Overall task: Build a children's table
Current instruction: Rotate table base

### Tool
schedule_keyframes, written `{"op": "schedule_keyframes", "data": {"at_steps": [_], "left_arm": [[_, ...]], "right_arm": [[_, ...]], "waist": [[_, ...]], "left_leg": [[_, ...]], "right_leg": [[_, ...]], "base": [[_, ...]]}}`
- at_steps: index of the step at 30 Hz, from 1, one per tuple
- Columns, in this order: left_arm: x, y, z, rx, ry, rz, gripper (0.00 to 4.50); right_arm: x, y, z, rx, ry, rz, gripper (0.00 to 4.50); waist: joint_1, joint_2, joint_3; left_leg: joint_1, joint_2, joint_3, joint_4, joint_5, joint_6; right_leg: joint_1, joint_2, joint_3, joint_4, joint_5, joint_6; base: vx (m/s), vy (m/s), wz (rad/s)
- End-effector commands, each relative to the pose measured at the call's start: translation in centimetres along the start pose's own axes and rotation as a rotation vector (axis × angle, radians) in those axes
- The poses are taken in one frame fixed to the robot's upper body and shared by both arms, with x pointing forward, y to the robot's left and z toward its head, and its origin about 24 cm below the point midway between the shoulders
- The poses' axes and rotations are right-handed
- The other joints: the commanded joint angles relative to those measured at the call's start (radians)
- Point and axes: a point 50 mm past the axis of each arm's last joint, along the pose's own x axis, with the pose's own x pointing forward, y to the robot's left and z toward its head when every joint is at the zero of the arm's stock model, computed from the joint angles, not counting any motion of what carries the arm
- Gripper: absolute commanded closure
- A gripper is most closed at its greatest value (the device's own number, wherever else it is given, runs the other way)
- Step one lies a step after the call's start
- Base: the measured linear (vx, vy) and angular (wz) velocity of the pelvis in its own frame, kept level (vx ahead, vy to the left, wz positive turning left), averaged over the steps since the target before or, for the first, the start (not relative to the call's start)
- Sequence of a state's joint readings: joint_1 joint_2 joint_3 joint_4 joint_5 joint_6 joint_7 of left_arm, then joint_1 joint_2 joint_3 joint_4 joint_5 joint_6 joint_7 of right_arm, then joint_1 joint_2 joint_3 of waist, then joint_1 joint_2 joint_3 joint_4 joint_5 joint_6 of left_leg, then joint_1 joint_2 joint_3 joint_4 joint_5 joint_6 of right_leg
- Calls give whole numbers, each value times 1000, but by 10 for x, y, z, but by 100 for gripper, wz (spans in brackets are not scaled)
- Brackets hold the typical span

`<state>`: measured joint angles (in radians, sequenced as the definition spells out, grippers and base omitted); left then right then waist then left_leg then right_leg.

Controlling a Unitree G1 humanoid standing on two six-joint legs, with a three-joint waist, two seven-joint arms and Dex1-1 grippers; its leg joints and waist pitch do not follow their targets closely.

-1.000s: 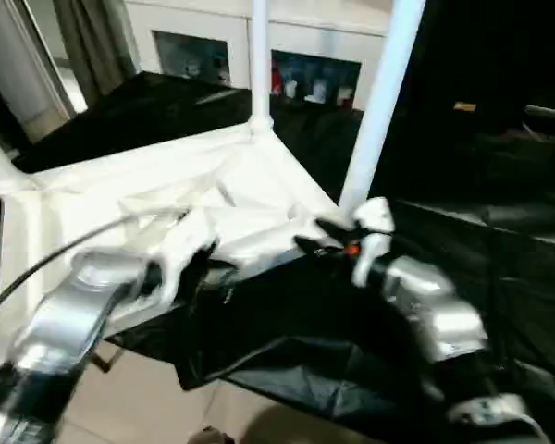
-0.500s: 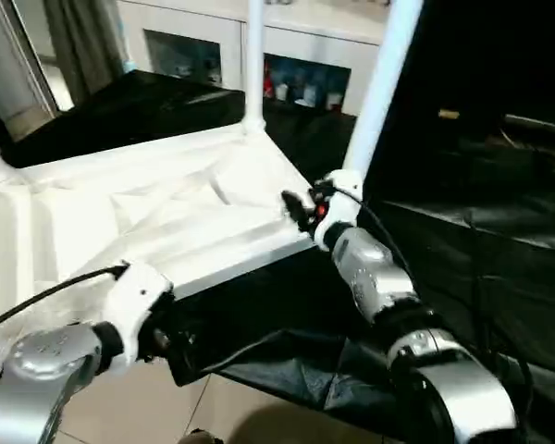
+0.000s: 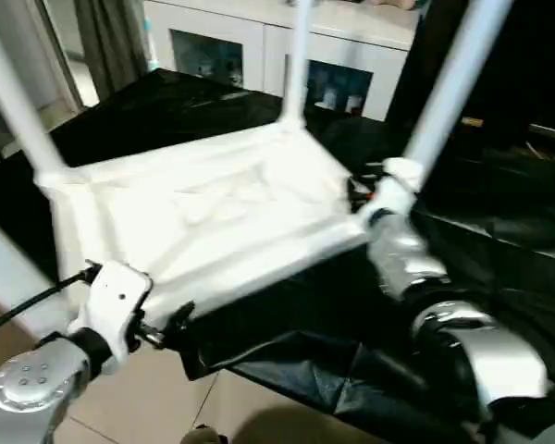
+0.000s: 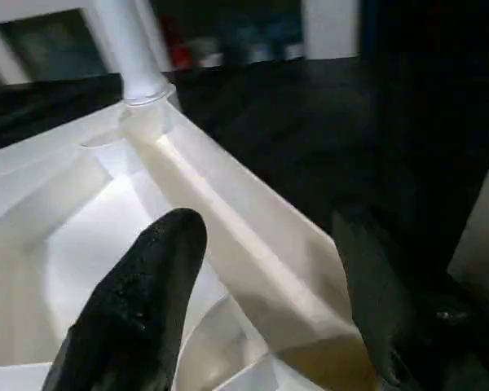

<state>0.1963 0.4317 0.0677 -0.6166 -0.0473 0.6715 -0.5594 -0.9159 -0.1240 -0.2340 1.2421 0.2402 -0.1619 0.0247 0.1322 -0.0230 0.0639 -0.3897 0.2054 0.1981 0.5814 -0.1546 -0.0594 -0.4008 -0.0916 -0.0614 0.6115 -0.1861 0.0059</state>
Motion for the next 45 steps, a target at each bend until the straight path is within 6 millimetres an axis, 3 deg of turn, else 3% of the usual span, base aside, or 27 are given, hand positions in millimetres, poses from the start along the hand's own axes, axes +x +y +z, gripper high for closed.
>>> {"op": "schedule_keyframes", "data": {"at_steps": [1,9,12,14,15,17,19,21,22,23,24,25,27,28,32,33,34,35,36,37,38,40,41,42,43,44,45], "left_arm": [[0,2,2,9,-22,9,1],[28,-11,22,21,-134,-220,1],[41,-10,28,52,-163,-265,1],[59,-4,37,91,-186,-299,1],[68,0,41,114,-192,-316,1],[77,6,46,142,-196,-336,1],[87,11,52,166,-205,-362,1],[100,14,58,190,-213,-397,1],[101,13,59,188,-215,-407,1],[102,12,60,187,-218,-416,1],[104,7,63,173,-230,-452,1],[104,3,63,156,-235,-472,1],[102,-8,59,112,-233,-522,1],[100,-14,55,98,-228,-540,1],[96,-18,45,65,-225,-529,1],[87,-20,37,2,-227,-507,1],[87,-20,37,2,-227,-507,1],[78,-20,31,-36,-228,-498,1],[63,-20,25,-100,-226,-497,1],[63,-20,25,-100,-226,-497,1],[39,-18,12,-175,-200,-492,1],[27,-17,6,-201,-179,-496,1],[8,-16,-6,-233,-132,-507,1],[8,-16,-6,-233,-132,-507,1],[0,-16,-10,-243,-112,-513,1],[-8,-15,-14,-252,-84,-515,1],[-18,-13,-18,-264,-51,-512,1]], "right_arm": [[1,-37,27,5,-83,-141,165],[-2,-68,43,-24,-116,-212,165],[-3,-72,42,-36,-113,-222,165],[-5,-78,40,-46,-110,-238,165],[-7,-83,39,-49,-109,-251,165],[-9,-89,38,-54,-108,-268,165],[-11,-96,37,-58,-109,-285,165],[-13,-98,34,-67,-107,-255,165],[-13,-96,34,-73,-106,-235,165],[-12,-94,33,-80,-109,-212,165],[-12,-86,31,-109,-119,-135,165],[-12,-82,30,-128,-124,-96,165],[-12,-68,24,-178,-130,22,165],[-13,-61,20,-205,-130,81,165],[-16,-52,11,-235,-126,143,165],[-19,-44,3,-253,-127,188,165],[-19,-44,3,-253,-127,188,165],[-21,-41,-1,-246,-132,201,165],[-23,-38,-5,-219,-138,208,165],[-23,-38,-5,-219,-138,208,165],[-26,-33,-12,-198,-138,219,165],[-28,-32,-14,-189,-136,225,165],[-30,-29,-19,-181,-123,232,165],[-30,-29,-19,-181,-123,232,165],[-30,-28,-22,-181,-114,234,165],[-32,-28,-24,-182,-110,236,165],[-33,-26,-26,-178,-105,240,165]], "waist": [[-10,25,-71],[-5,20,-72],[-7,27,-72],[-6,22,-74],[-9,40,-74],[-11,33,-79],[-13,36,-79],[-13,58,-82],[-13,50,-85],[-13,50,-85],[-17,56,-86],[-16,72,-88],[-22,77,-91],[-28,67,-90],[-44,74,-90],[-44,65,-90],[-46,67,-86],[-47,72,-85],[-48,56,-84],[-49,61,-81],[-51,57,-77],[-52,59,-73],[-54,61,-70],[-56,62,-66],[-53,64,-66],[-50,50,-61],[-48,55,-60]], "left_leg": [[33,20,-15,-70,-383,-54],[27,16,-12,-62,-343,-46],[25,13,-14,-61,-355,-53],[35,11,-11,-58,-381,-54],[29,8,-16,-60,-373,-59],[30,11,-15,-56,-359,-63],[31,7,-12,-53,-353,-51],[33,5,-12,-50,-353,-48],[24,8,-15,-51,-327,-44],[24,8,-15,-51,-327,-44],[19,9,-14,-48,-298,-30],[19,9,-15,-46,-292,-27],[15,10,-14,-43,-268,-8],[6,11,-12,-41,-233,24],[4,13,-13,-41,-220,47],[10,15,-10,-40,-232,45],[5,17,-13,-43,-235,45],[11,16,-12,-44,-256,41],[9,20,-13,-47,-268,40],[6,21,-16,-51,-278,37],[19,22,-13,-52,-332,28],[12,20,-17,-59,-346,23],[14,22,-19,-62,-378,15],[16,20,-18,-64,-395,11],[27,20,-16,-62,-417,6],[32,20,-13,-61,-444,-3],[26,19,-17,-64,-447,-5]], "right_leg": [[20,-32,34,-65,-203,-143],[24,-30,32,-58,-183,-152],[25,-31,32,-59,-204,-147],[18,-31,32,-66,-243,-137],[23,-32,31,-66,-239,-137],[25,-33,32,-59,-196,-149],[25,-32,31,-63,-197,-159],[26,-32,30,-66,-194,-170],[36,-35,29,-57,-165,-184],[36,-35,29,-57,-165,-184],[40,-37,28,-54,-128,-203],[41,-38,27,-49,-118,-212],[44,-38,25,-45,-88,-235],[48,-38,24,-47,-66,-248],[47,-39,23,-53,-120,-252],[42,-37,24,-55,-138,-252],[45,-41,25,-55,-149,-248],[38,-38,24,-61,-196,-237],[39,-42,26,-57,-220,-232],[39,-44,25,-59,-247,-226],[24,-36,27,-69,-313,-206],[26,-35,25,-71,-344,-191],[20,-35,27,-72,-374,-172],[15,-29,27,-76,-393,-163],[6,-26,28,-82,-408,-157],[-1,-26,33,-86,-418,-153],[5,-29,33,-81,-430,-147]], "base": [[0,0,0],[0,0,0],[0,0,0],[0,0,0],[0,0,0],[0,0,0],[0,0,0],[0,0,0],[0,0,0],[0,0,0],[0,0,0],[0,0,0],[0,0,0],[0,0,0],[0,0,0],[0,0,0],[0,0,0],[0,0,0],[0,0,0],[0,0,0],[0,0,0],[0,0,0],[0,0,0],[0,0,0],[0,0,0],[0,0,0],[0,0,0]]}}
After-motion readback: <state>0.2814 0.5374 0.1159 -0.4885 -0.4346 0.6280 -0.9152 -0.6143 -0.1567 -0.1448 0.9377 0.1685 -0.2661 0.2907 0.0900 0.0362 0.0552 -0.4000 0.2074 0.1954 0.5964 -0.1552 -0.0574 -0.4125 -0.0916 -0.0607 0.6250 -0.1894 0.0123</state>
